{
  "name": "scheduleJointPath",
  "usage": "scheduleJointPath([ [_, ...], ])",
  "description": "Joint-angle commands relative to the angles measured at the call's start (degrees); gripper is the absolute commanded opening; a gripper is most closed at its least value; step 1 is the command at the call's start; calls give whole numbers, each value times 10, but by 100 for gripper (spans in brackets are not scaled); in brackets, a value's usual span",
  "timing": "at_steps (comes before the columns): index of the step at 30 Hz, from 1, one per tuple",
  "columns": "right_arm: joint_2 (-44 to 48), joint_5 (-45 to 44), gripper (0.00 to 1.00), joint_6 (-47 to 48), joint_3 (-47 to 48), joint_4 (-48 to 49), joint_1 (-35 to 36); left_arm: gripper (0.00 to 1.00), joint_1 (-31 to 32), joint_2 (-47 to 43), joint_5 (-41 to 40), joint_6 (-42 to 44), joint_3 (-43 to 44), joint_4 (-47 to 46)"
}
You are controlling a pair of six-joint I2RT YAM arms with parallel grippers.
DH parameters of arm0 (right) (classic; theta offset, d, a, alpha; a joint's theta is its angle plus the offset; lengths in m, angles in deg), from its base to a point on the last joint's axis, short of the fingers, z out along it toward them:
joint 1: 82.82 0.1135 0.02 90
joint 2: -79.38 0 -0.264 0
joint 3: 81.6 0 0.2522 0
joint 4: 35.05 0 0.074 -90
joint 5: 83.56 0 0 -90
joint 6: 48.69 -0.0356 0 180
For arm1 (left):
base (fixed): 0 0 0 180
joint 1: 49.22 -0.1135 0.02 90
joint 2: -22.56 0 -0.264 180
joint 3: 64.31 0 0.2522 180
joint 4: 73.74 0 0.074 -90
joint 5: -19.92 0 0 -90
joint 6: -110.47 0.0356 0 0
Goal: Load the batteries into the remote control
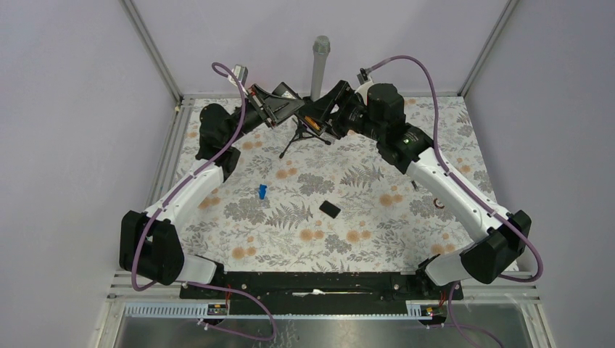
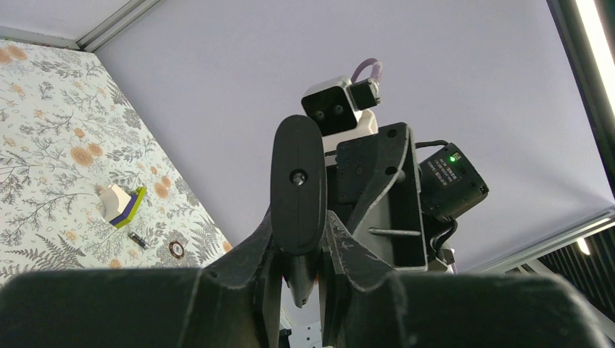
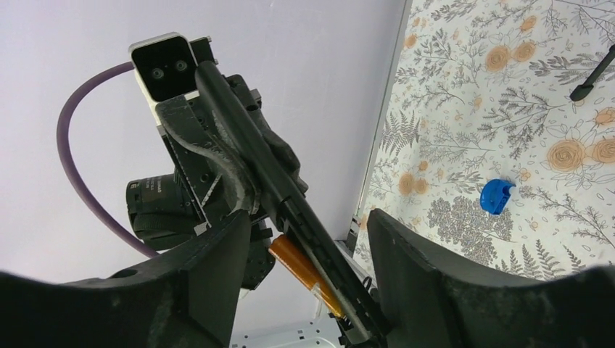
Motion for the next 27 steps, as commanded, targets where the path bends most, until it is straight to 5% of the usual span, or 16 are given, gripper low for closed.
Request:
scheduleJointPath([
  [1, -4, 19, 65, -13, -3, 26, -5, 0, 2, -20, -1, 1, 0, -46],
  [17, -6, 45, 41, -33, -24, 49, -16, 0, 2, -16, -3, -15, 14, -44],
  [27, -2, 52, 34, -9, -65, 99, -16, 0, 0, 0, 0, -123, 48, -42],
])
